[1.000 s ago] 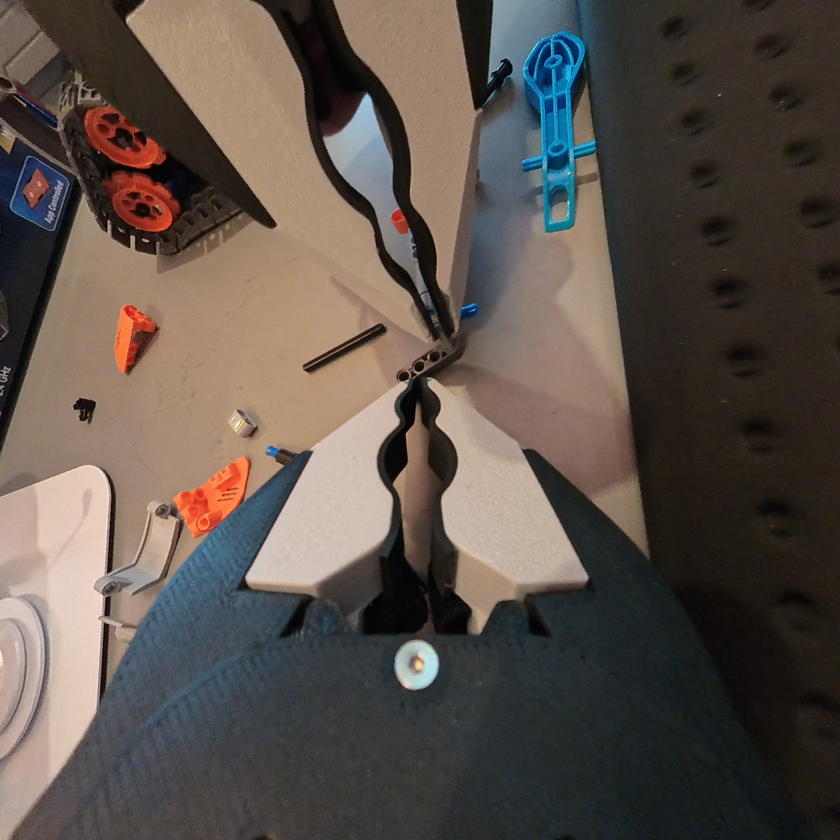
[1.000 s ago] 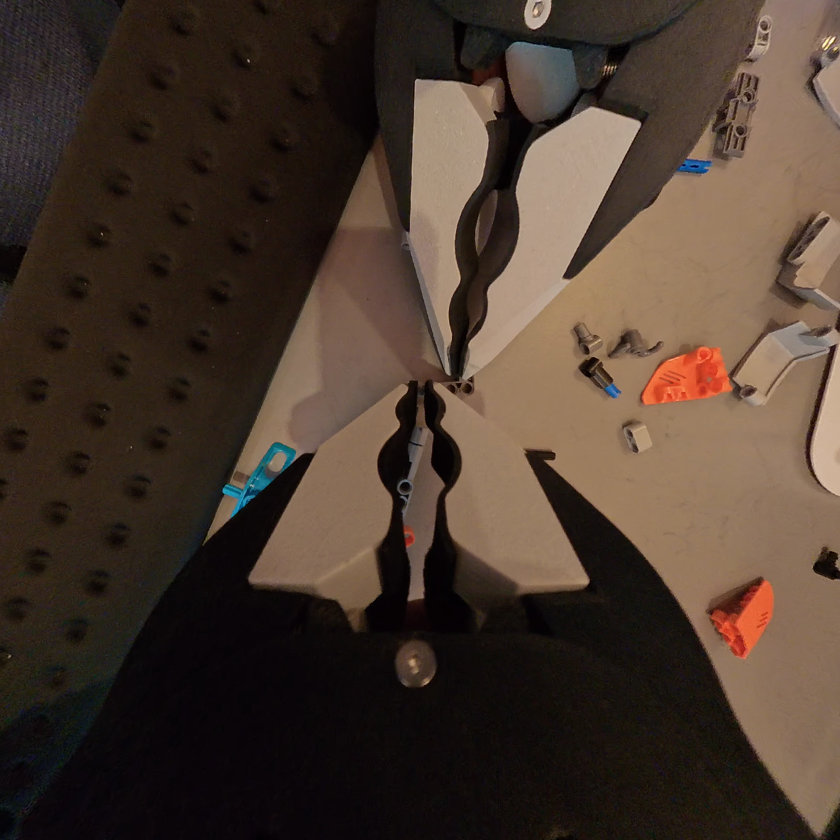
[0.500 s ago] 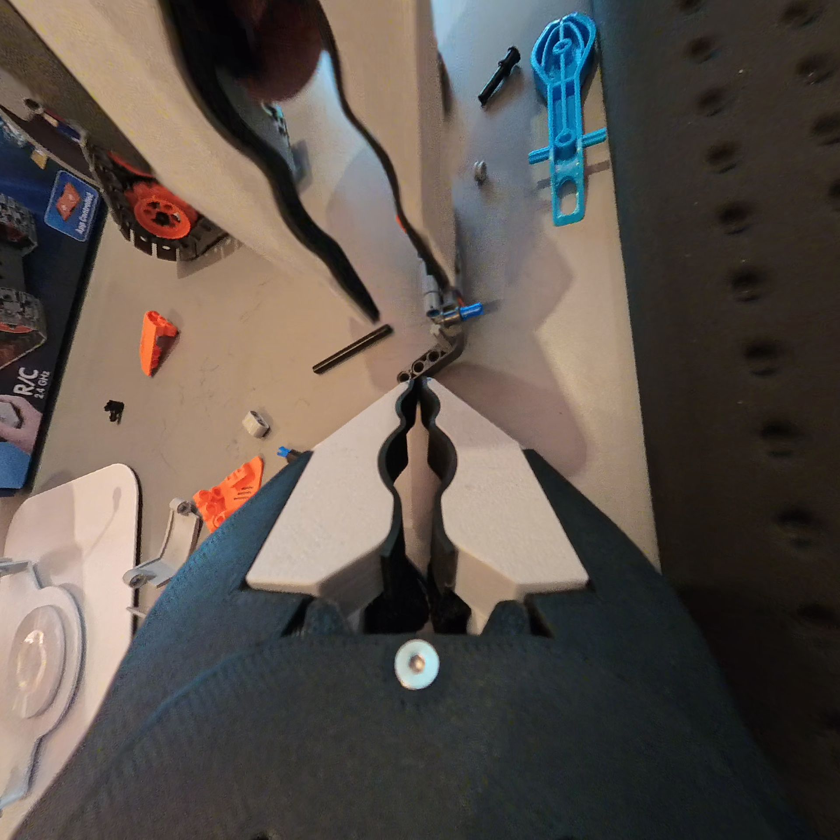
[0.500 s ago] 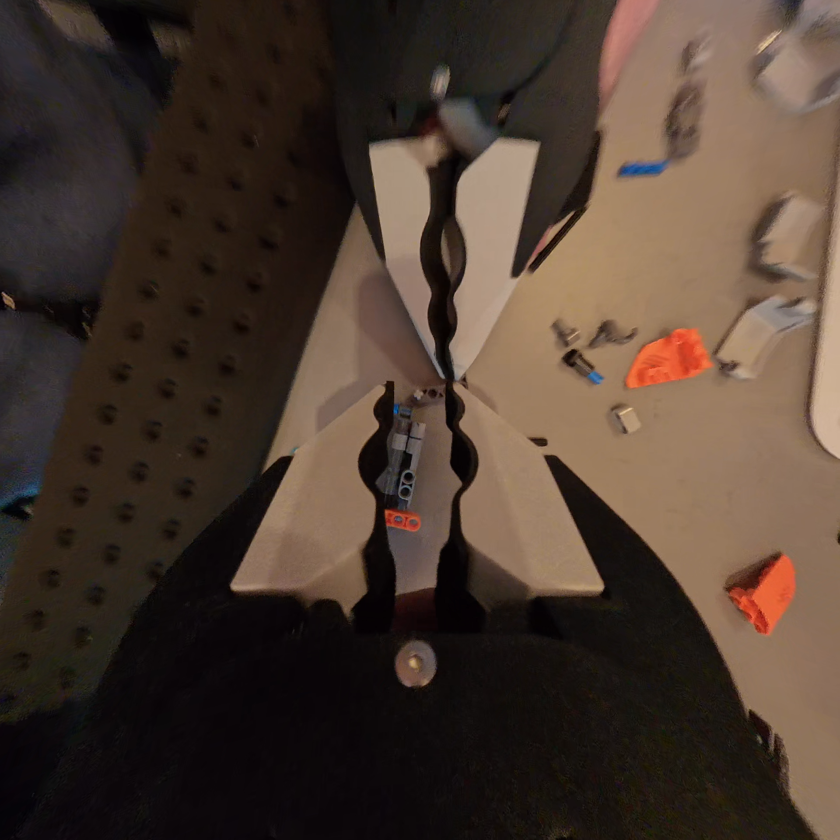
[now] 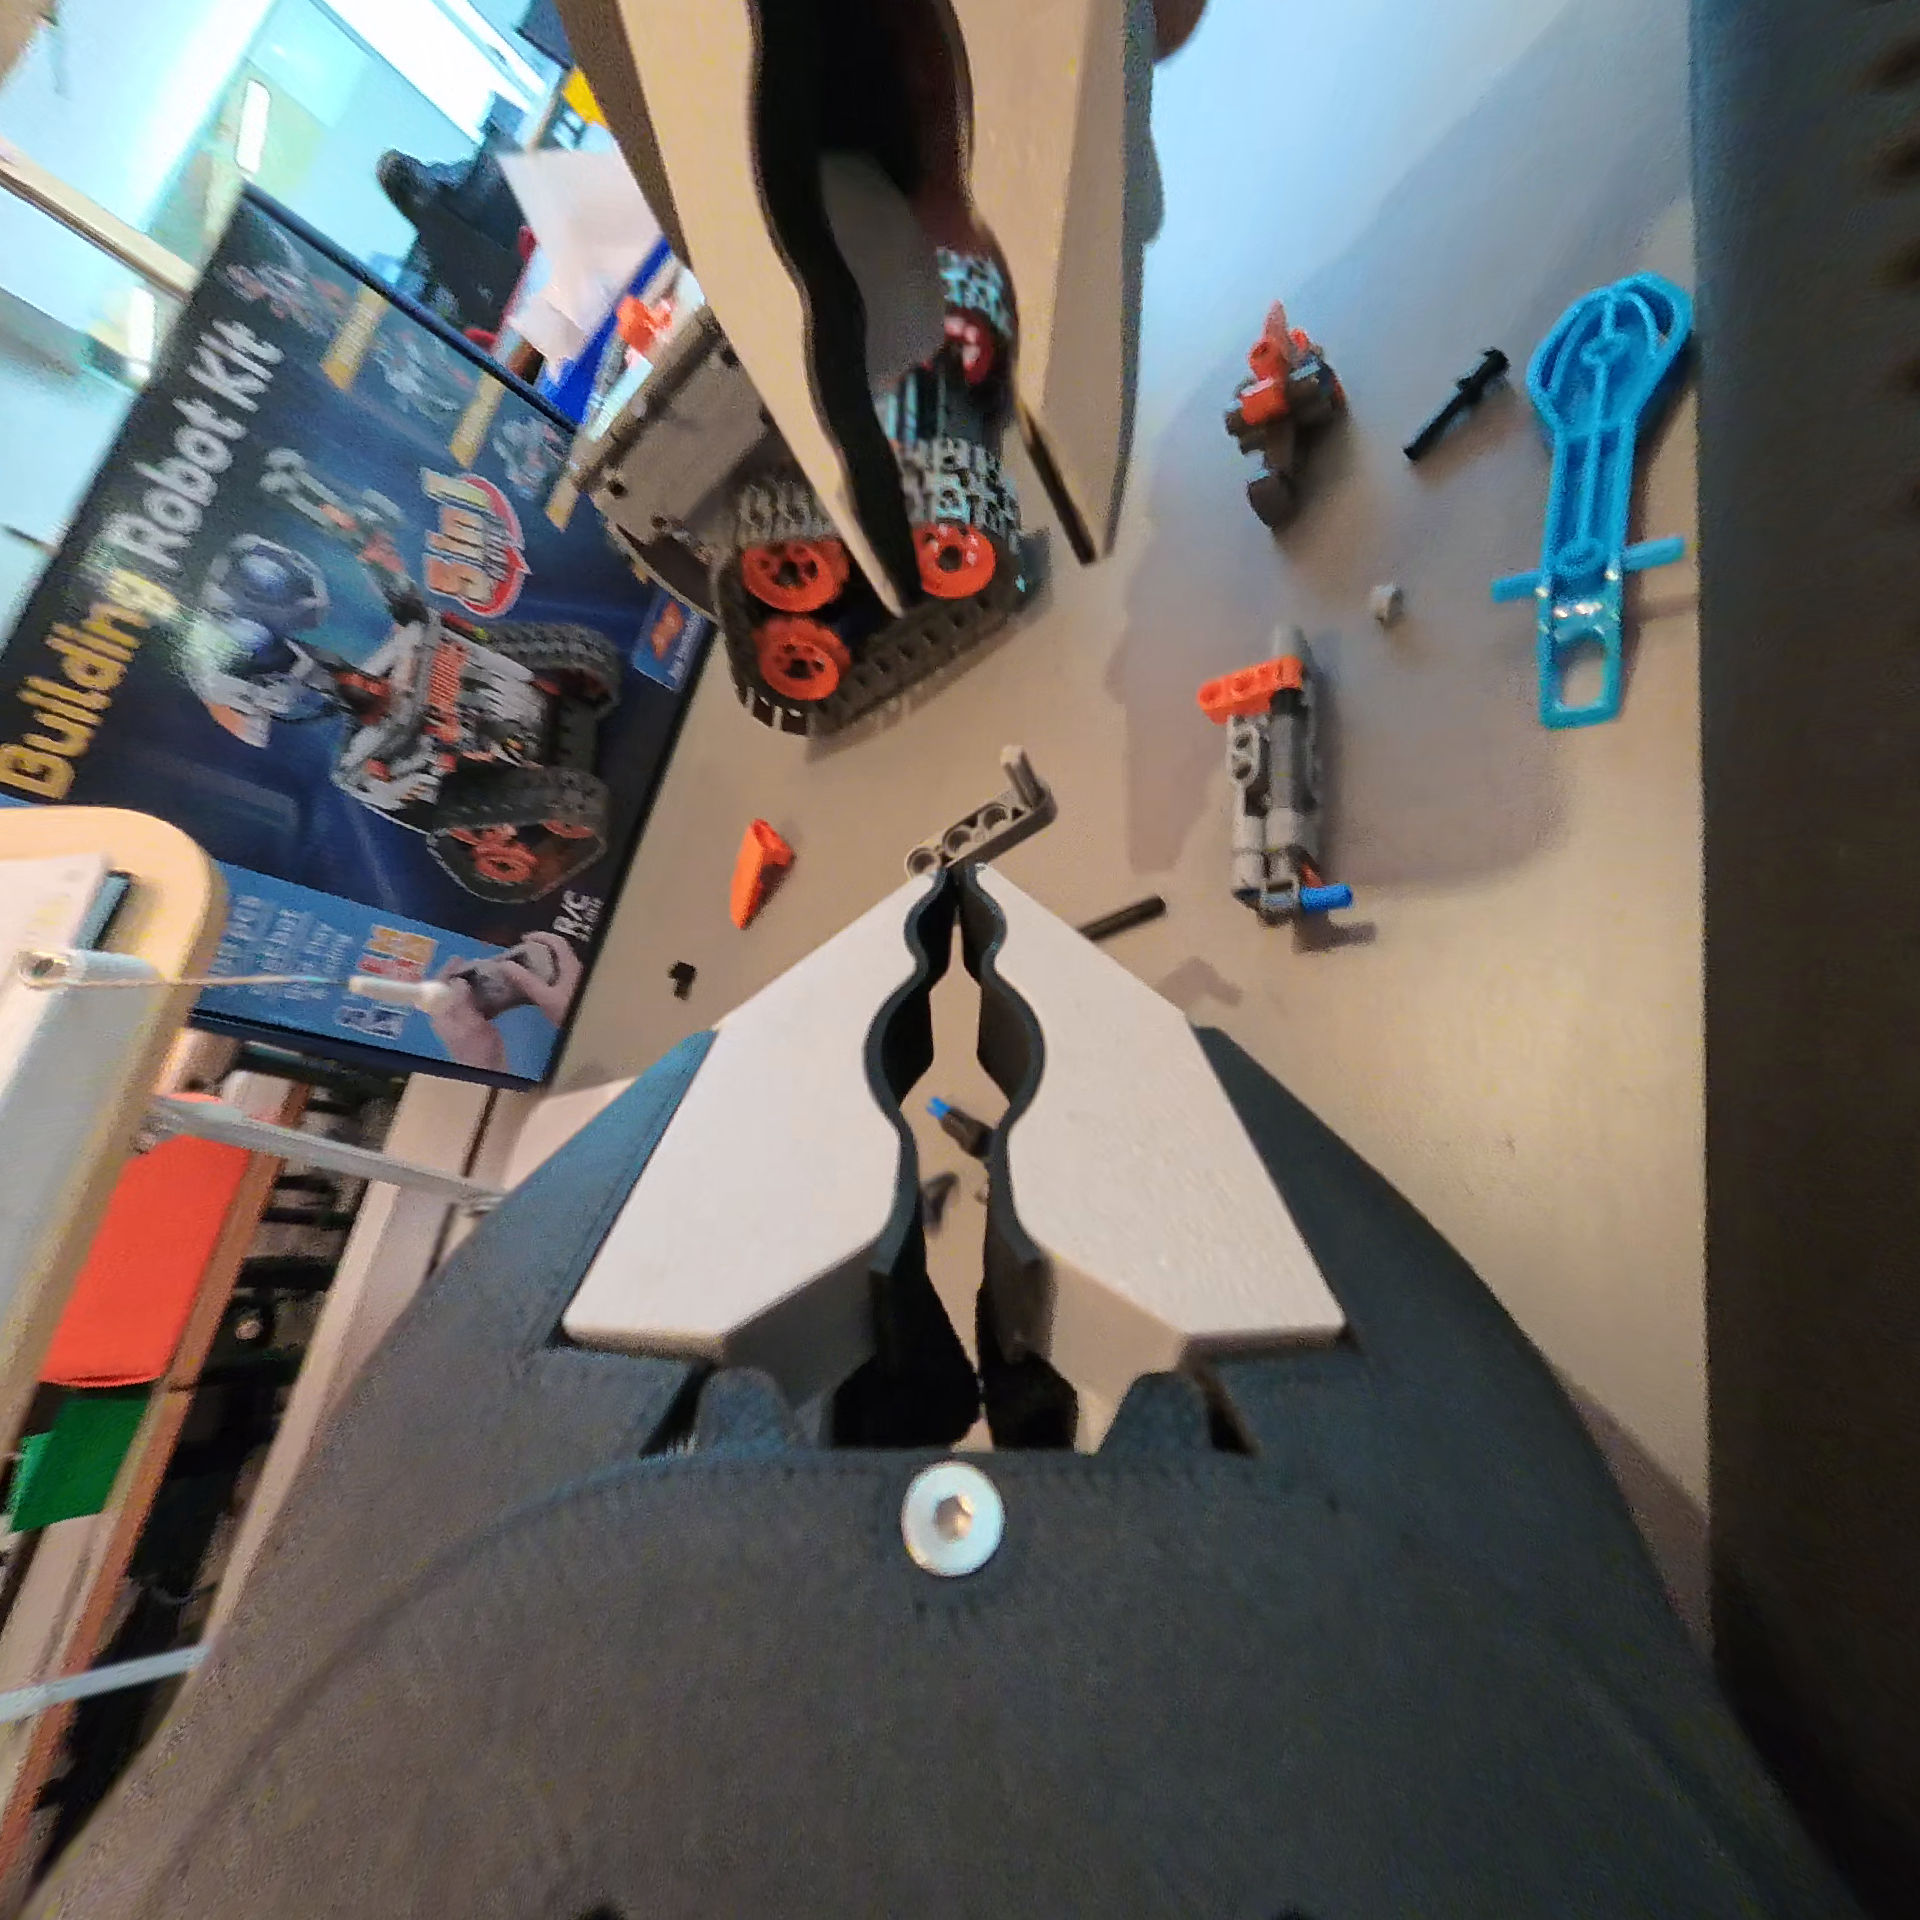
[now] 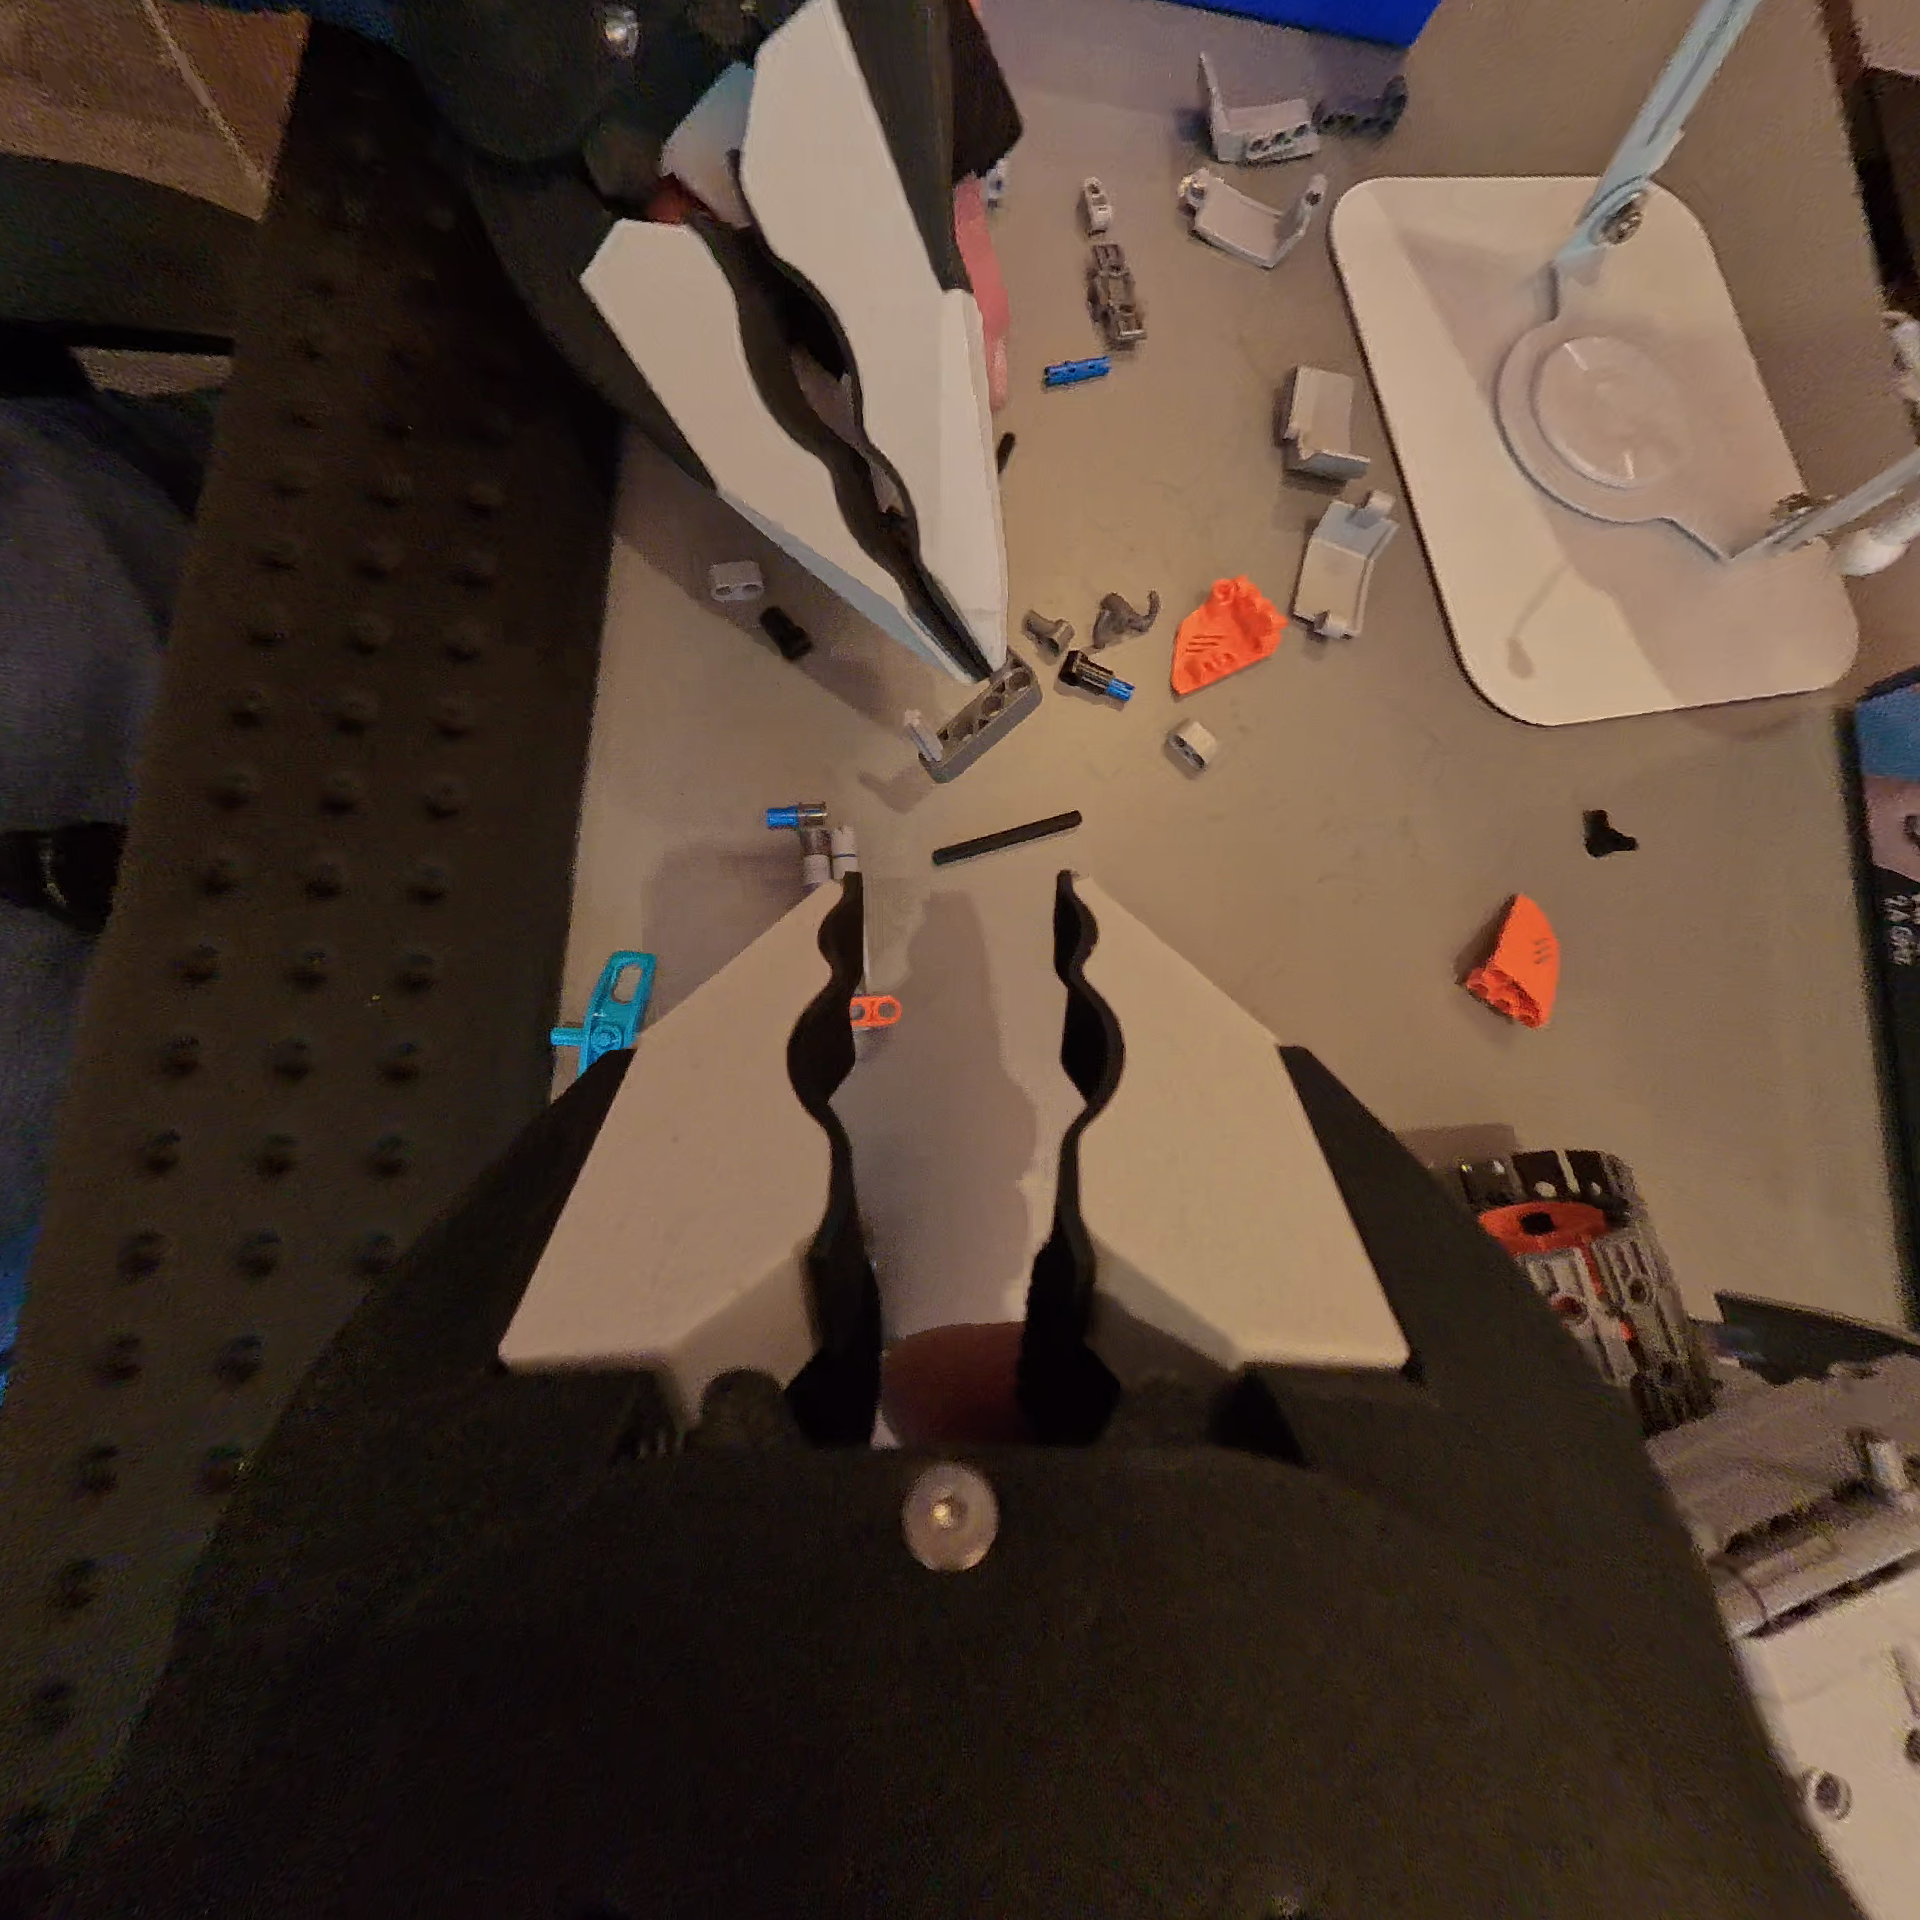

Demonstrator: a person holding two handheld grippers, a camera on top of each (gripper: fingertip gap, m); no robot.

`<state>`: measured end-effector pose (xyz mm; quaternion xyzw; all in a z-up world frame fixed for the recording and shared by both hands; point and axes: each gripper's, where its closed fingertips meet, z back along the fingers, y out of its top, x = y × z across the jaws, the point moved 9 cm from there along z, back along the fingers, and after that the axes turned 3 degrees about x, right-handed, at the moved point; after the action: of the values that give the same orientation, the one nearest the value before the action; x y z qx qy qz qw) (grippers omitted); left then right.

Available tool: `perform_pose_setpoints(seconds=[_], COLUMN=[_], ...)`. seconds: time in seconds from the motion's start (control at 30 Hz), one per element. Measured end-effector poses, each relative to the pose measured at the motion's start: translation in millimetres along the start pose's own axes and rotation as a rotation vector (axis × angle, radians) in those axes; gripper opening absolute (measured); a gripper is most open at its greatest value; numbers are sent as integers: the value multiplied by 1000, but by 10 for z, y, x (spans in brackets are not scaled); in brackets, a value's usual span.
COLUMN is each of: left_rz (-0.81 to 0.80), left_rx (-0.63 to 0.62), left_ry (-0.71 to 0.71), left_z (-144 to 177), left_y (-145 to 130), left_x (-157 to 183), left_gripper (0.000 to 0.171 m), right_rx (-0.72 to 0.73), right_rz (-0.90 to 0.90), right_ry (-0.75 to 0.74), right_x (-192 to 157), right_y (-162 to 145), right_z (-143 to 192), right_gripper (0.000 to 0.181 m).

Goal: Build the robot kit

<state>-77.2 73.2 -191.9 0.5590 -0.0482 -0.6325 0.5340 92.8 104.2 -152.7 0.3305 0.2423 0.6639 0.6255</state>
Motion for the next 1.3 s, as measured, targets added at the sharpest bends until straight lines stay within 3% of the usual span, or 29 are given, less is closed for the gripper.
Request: perform_pose_setpoints(seconds=[0.23,0.3,0.47,0.7,0.87,1.07,1.17,1.3], left_rz=[-148,-201,-271,-283,-226,-58,41,184], left_rx=[80,91,112,115,129,205,213,226], left_ry=[140,180,263,289,260,222,149,-40], left_z=[-61,-58,-13,20,38,135,125,51], left_y=[270,310,344,341,326,325,310,288], left_x=[60,84,70,57,33,-71,-112,-87], left_gripper=[0,0,0,0,1,18,28,21], right_rx=[182,254,358,372,341,302,268,198], right_rz=[-183,-226,-242,-135,-63,5,98,222], right_ry=[7,69,110,23,-45,-68,-82,-116], right_x=[6,-12,-19,-55,-75,-118,-187,-263], right_y=[-78,-78,-65,-43,-24,-21,1,6], right_z=[-43,-40,11,0,-2,-28,-38,-77], right_gripper=[28,27,12,8,7,7,7,7])
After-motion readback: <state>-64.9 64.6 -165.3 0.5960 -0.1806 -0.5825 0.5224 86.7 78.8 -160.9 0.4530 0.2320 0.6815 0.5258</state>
